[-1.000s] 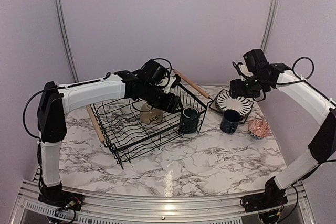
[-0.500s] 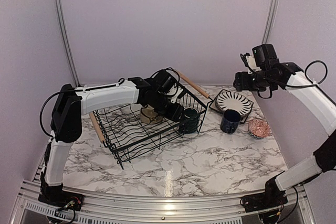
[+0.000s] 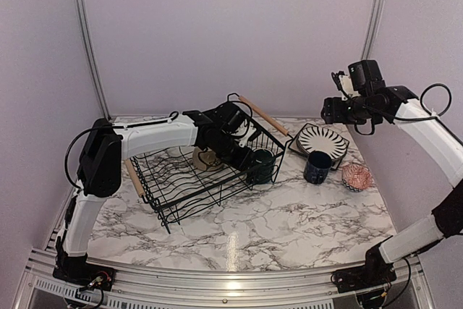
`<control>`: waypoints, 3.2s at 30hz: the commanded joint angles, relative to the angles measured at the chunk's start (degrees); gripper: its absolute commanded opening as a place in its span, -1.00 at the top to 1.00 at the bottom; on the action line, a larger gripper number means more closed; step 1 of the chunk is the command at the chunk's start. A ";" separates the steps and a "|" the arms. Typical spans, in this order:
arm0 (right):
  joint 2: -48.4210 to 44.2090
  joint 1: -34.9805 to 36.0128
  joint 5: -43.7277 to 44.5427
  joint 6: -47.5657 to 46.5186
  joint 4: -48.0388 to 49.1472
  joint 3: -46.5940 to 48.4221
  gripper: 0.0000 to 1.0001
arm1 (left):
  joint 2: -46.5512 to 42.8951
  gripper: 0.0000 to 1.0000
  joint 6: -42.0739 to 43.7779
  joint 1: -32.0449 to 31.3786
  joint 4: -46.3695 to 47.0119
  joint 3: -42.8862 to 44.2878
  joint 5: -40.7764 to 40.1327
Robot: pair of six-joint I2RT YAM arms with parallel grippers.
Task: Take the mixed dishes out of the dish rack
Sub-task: Grab the cup from the dish rack, then pass from the left arm to the right
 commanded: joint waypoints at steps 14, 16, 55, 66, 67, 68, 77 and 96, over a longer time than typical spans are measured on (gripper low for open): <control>-1.09 -0.18 -2.11 0.41 2.52 -0.81 -0.52 | 1.85 0.07 1.57 0.19 -2.16 0.56 -1.75; -1.26 -0.18 -2.03 0.39 2.40 -0.81 -0.52 | 2.44 0.07 1.14 0.19 -1.47 0.74 -0.31; -4.51 -0.05 -7.57 3.06 8.09 -1.44 -0.68 | -19.02 1.00 2.39 2.70 5.34 -7.14 -9.45; -7.92 5.08 -26.19 9.08 28.34 -7.69 -0.70 | -36.25 1.00 -10.39 5.63 31.01 -25.54 4.73; -7.84 6.05 -27.34 9.85 30.62 -8.10 -0.71 | -37.42 1.00 -12.10 5.89 34.69 -27.44 6.26; -7.75 6.99 -28.39 10.83 32.81 -8.60 -0.71 | -38.46 1.00 -13.62 6.18 37.56 -29.12 7.67; -4.01 12.41 -37.68 19.42 49.36 -11.86 -0.73 | -41.08 1.00 -28.04 7.44 62.38 -38.93 17.50; 2.29 19.36 -44.73 28.87 67.28 -12.84 -0.65 | -32.69 1.00 -50.71 7.55 88.45 -42.06 23.55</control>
